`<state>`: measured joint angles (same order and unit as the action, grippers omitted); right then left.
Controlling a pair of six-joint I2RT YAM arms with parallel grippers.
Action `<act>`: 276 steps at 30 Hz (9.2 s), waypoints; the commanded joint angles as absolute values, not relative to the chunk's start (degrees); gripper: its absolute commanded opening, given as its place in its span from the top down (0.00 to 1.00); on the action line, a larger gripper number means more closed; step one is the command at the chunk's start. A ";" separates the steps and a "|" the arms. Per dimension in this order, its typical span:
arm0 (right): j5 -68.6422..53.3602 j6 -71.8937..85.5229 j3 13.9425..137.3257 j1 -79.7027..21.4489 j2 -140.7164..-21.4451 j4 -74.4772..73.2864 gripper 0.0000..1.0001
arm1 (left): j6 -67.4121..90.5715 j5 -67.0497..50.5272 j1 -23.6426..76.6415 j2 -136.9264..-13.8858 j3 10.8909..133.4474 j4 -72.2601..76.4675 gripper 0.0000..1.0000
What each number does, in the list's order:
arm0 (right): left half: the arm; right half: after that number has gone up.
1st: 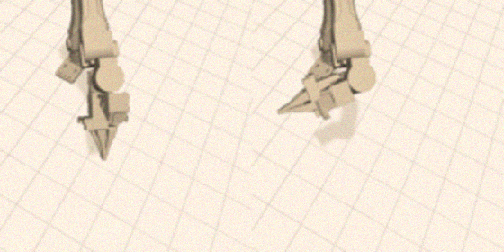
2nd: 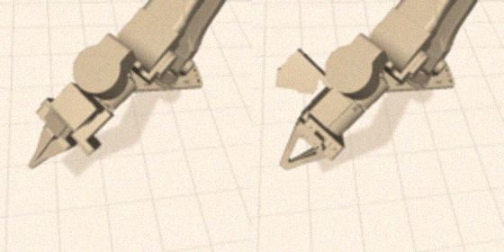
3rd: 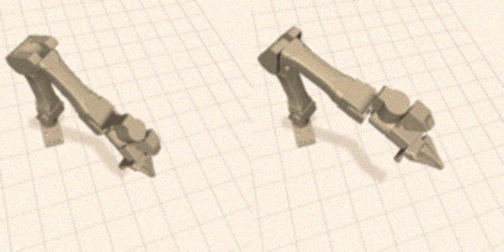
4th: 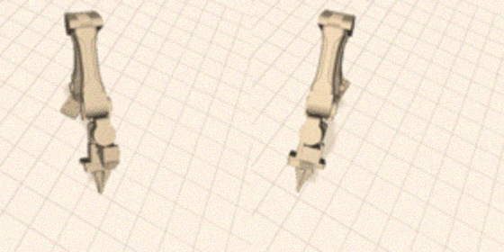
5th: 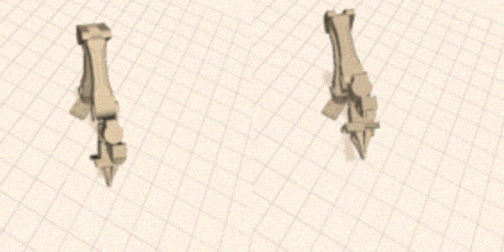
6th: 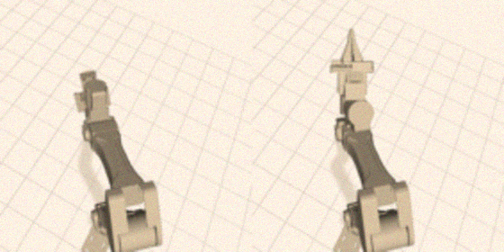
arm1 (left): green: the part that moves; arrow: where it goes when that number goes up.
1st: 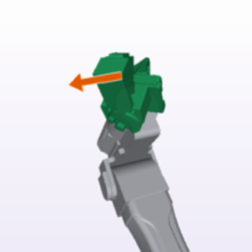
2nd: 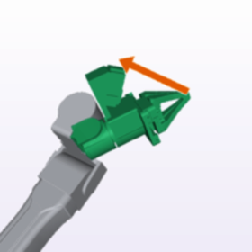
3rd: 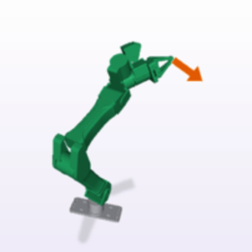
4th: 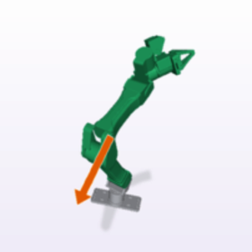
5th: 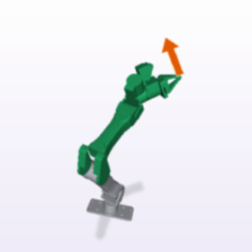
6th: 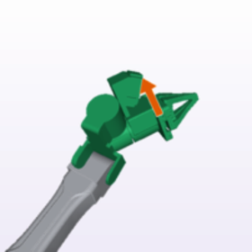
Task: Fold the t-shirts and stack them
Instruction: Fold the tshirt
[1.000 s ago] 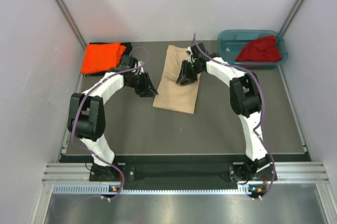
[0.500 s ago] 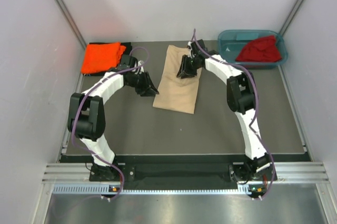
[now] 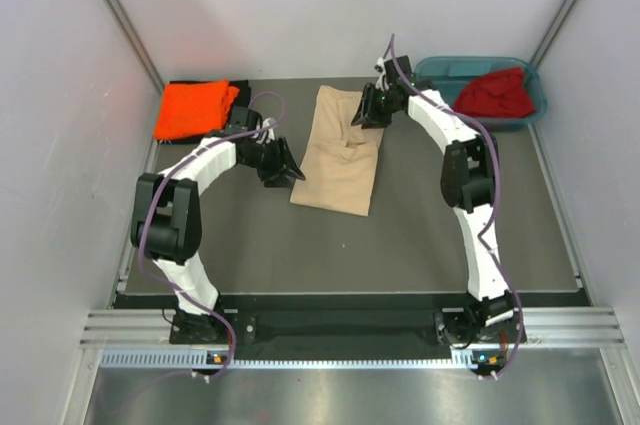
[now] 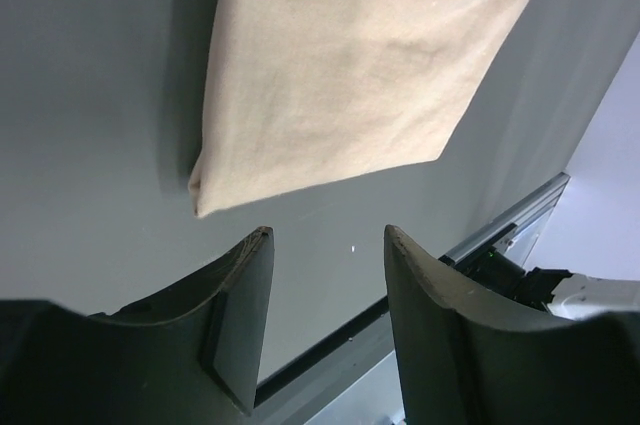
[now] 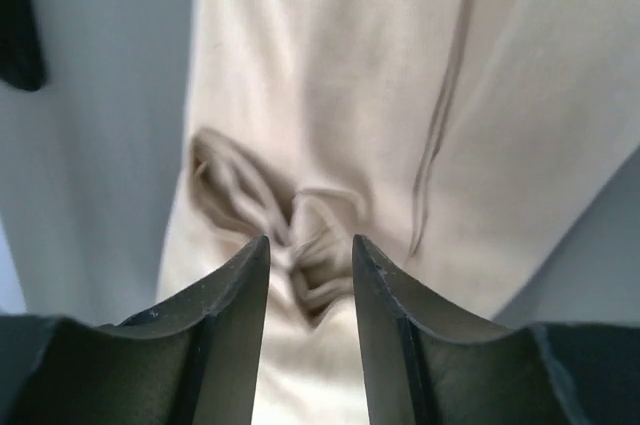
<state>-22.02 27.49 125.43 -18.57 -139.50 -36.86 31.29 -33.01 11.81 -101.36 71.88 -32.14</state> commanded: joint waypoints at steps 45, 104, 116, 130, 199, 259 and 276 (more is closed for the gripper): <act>-42.19 38.32 54.31 -18.19 -102.83 -5.54 0.49 | 25.84 -33.93 10.81 -112.76 72.07 -33.66 0.50; -44.38 30.67 84.90 -22.76 -116.27 -24.79 0.80 | 47.28 -42.62 14.85 -99.83 62.30 -6.51 0.81; -46.93 37.44 88.85 -24.79 -125.85 -15.91 0.83 | 51.42 -43.86 14.68 -112.67 66.79 2.82 0.82; -47.90 31.82 93.96 -19.07 -134.12 -17.84 0.84 | 40.26 -42.37 9.67 -122.52 74.53 -7.73 0.83; -37.18 42.45 34.72 -25.31 -88.42 0.79 0.44 | 63.10 -28.56 13.71 -81.65 28.13 -13.45 0.54; -32.52 52.13 28.65 -24.61 -94.22 12.58 1.00 | 57.58 -32.35 13.71 -80.60 31.19 -13.70 1.00; -29.89 52.81 28.65 -33.57 -75.95 -2.81 1.00 | 53.79 -32.25 14.24 -55.74 28.66 -31.72 1.00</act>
<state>-32.47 50.83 28.40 -31.16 -80.84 0.40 54.48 -31.90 13.96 -60.75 29.89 -26.48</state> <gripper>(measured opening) 0.014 0.030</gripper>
